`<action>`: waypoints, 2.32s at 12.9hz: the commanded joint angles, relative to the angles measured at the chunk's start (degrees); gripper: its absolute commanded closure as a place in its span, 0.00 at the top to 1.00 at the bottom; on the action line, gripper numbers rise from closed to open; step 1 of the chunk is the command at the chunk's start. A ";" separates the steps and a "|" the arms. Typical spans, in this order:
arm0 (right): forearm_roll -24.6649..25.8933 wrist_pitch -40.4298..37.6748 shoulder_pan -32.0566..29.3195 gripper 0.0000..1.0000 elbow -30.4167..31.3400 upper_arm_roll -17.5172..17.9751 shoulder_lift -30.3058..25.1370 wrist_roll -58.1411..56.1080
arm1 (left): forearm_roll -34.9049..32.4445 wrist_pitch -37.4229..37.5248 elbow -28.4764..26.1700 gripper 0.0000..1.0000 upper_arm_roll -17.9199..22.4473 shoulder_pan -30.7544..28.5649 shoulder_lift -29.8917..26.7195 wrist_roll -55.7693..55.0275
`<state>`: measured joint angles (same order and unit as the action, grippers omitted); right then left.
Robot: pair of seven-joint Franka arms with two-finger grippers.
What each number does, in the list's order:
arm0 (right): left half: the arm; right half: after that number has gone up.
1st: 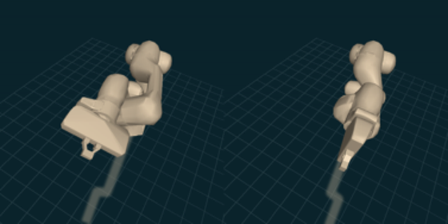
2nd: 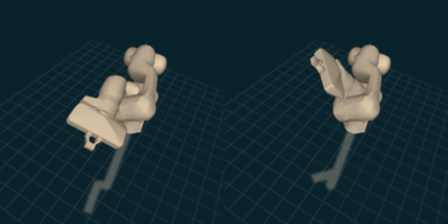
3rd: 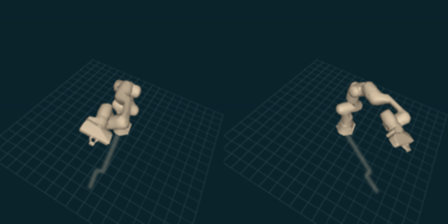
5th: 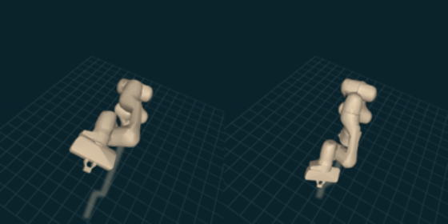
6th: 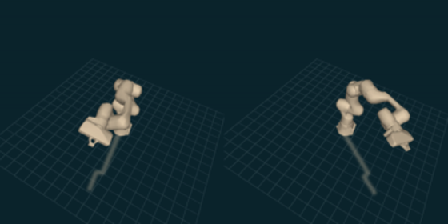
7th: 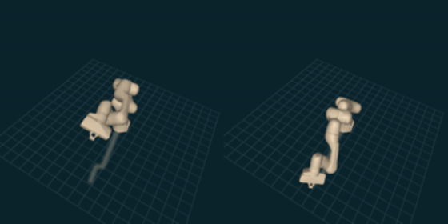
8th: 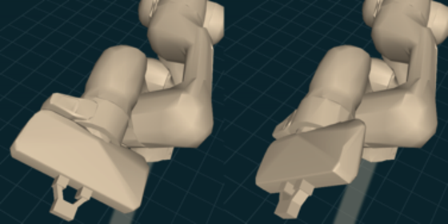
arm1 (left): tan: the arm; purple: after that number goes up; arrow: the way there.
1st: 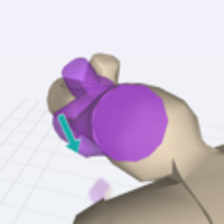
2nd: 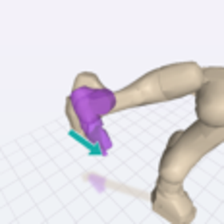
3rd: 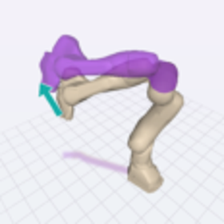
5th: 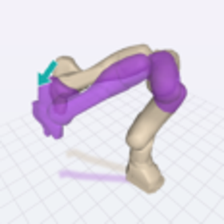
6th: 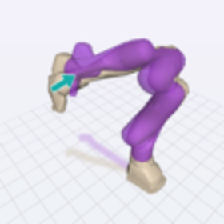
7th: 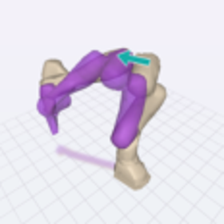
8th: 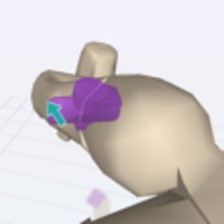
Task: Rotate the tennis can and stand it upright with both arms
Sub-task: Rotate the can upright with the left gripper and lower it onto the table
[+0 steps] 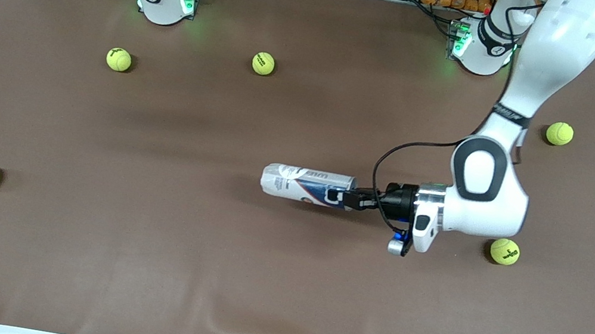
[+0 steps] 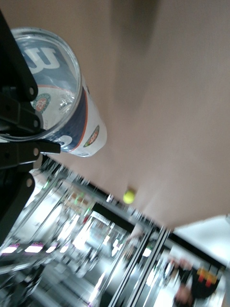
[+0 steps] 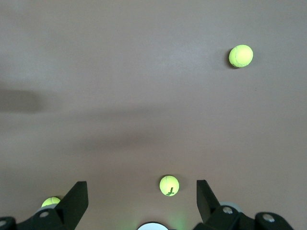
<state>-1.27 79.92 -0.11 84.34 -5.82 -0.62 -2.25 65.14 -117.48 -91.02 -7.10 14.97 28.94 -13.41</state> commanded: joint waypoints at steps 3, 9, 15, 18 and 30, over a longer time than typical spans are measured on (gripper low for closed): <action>0.04 -0.03 -0.68 1.00 0.56 0.37 -0.70 -0.65 | -26.22 0.06 7.24 0.00 -1.69 3.65 -2.31 -28.63; 0.04 -0.03 -0.59 1.00 0.56 0.37 -0.70 -0.65 | -62.46 0.06 8.84 0.00 -1.52 16.83 -0.74 -52.21; 0.04 -0.03 -0.59 1.00 0.56 0.37 -0.70 -0.65 | -71.02 -0.12 9.89 0.00 -0.64 23.96 4.10 -62.78; 0.04 -0.03 -0.59 1.00 0.56 0.37 -0.70 -0.65 | -71.81 -0.82 11.91 0.31 -0.55 24.23 6.56 -63.06; 0.04 -0.12 -0.50 1.00 0.56 0.37 -0.70 -0.65 | -74.02 7.42 12.18 1.00 -0.55 21.87 -5.54 -62.80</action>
<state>-1.27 79.95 -0.11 84.46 -5.87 -0.61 -2.31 -7.43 -113.22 -77.53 -7.76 38.13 27.91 -75.57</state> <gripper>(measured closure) 0.000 0.000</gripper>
